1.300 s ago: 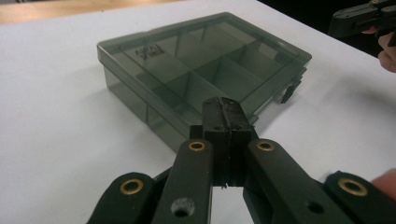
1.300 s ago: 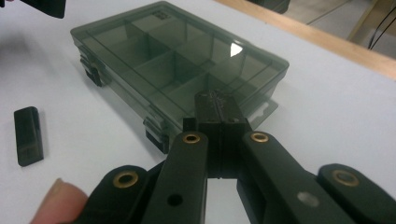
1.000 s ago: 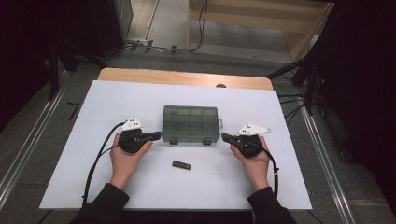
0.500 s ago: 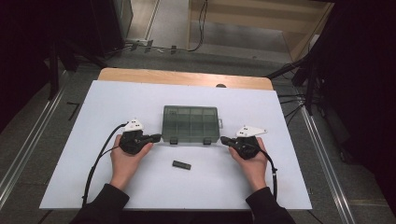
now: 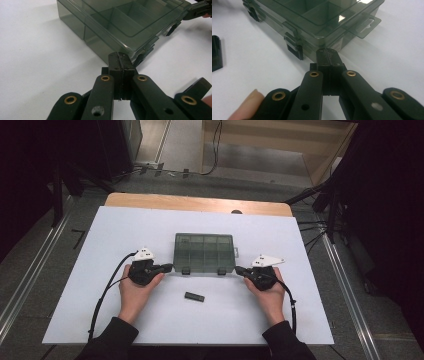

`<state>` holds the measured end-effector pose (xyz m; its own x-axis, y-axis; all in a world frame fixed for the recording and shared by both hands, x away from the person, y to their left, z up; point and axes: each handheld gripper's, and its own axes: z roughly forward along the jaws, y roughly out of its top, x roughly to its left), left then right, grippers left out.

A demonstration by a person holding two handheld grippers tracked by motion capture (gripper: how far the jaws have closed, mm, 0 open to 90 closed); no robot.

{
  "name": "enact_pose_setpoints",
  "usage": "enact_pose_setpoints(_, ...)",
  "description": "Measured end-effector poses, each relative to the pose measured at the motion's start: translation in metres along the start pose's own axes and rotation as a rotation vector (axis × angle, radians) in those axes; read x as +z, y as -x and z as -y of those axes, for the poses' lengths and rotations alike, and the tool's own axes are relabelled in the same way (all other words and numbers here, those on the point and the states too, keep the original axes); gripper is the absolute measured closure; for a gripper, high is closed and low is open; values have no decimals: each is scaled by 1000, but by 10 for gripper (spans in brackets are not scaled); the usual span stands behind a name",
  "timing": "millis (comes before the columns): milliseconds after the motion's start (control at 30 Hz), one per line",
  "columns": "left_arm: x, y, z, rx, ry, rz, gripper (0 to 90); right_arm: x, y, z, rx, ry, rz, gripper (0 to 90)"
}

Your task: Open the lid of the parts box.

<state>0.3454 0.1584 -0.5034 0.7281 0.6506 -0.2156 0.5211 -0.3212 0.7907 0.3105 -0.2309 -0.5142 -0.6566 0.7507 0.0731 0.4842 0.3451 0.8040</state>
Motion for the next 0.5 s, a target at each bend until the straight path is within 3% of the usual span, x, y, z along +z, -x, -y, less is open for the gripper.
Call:
enact_pose_setpoints(133, 0, 0, 0, 5, 0, 2, 894, -1, -1, -1, -3, 7, -2, 878)
enact_pose_setpoints(500, -3, 2, -1, 22, 9, 6, 893, -11, -1, -7, 15, 94, -19, 879)
